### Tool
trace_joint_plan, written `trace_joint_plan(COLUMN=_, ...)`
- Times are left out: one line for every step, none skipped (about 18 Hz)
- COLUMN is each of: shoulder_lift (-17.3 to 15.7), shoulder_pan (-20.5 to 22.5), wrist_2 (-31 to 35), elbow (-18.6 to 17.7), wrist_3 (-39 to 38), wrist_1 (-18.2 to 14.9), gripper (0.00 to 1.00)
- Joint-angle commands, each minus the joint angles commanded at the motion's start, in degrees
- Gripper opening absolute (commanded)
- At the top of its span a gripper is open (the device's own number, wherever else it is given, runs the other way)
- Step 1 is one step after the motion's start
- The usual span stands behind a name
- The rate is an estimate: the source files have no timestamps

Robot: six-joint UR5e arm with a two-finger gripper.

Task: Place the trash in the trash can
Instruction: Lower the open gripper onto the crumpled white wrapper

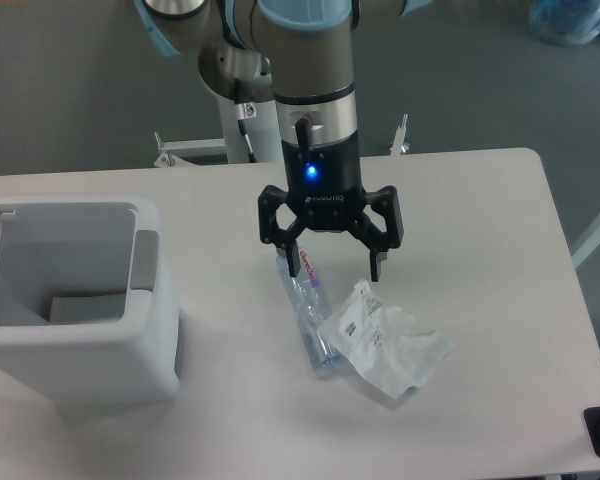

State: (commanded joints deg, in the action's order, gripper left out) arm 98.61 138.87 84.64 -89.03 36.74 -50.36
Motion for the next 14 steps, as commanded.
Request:
trace_joint_plan(shoulder_lift=0.0, shoulder_pan=0.0, wrist_2=0.0, elbow=0.0, wrist_3=0.0, wrist_1=0.0, gripper=1.0)
trace_joint_plan(shoulder_lift=0.1, shoulder_pan=0.0, wrist_2=0.0, elbow=0.0, wrist_3=0.0, wrist_1=0.0, gripper=1.0)
trace_joint_plan(shoulder_lift=0.0, shoulder_pan=0.0, wrist_2=0.0, elbow=0.1, wrist_3=0.0, wrist_1=-0.2, gripper=1.0)
trace_joint_plan(shoulder_lift=0.0, shoulder_pan=0.0, wrist_2=0.0, elbow=0.2, wrist_3=-0.1, wrist_1=-0.2, gripper=1.0)
trace_joint_plan(shoulder_lift=0.0, shoulder_pan=0.0, wrist_2=0.1, elbow=0.0, wrist_3=-0.2, wrist_1=-0.1, gripper=1.0)
trace_joint_plan(shoulder_lift=0.2, shoulder_pan=0.0, wrist_2=-0.2, elbow=0.0, wrist_3=-0.5, wrist_1=0.0, gripper=1.0)
trace_joint_plan(shoulder_lift=0.3, shoulder_pan=-0.2, wrist_2=-0.2, elbow=0.2, wrist_3=-0.4, wrist_1=0.3, gripper=1.0)
trace_joint_plan(shoulder_lift=0.7, shoulder_pan=-0.1, wrist_2=-0.2, elbow=0.4, wrist_3=-0.5, wrist_1=0.4, gripper=1.0)
trace_joint_plan(shoulder_lift=1.4, shoulder_pan=0.0, wrist_2=-0.2, elbow=0.4, wrist_3=-0.6, wrist_1=0.8, gripper=1.0)
trace_joint_plan(shoulder_lift=1.8, shoulder_pan=-0.1, wrist_2=-0.1, elbow=0.4, wrist_3=-0.7, wrist_1=1.2, gripper=1.0)
trace_joint_plan(shoulder_lift=2.2, shoulder_pan=-0.1, wrist_2=0.0, elbow=0.4, wrist_3=-0.9, wrist_1=1.8, gripper=1.0)
trace_joint_plan(shoulder_lift=2.7, shoulder_pan=-0.1, wrist_2=0.2, elbow=0.4, wrist_3=-1.5, wrist_1=2.1, gripper=1.0)
trace_joint_plan(shoulder_lift=3.1, shoulder_pan=-0.2, wrist_2=0.8, elbow=0.1, wrist_3=-3.1, wrist_1=2.4, gripper=1.0)
trace_joint_plan(shoulder_lift=3.3, shoulder_pan=-0.2, wrist_2=1.7, elbow=0.0, wrist_3=-5.3, wrist_1=2.5, gripper=1.0)
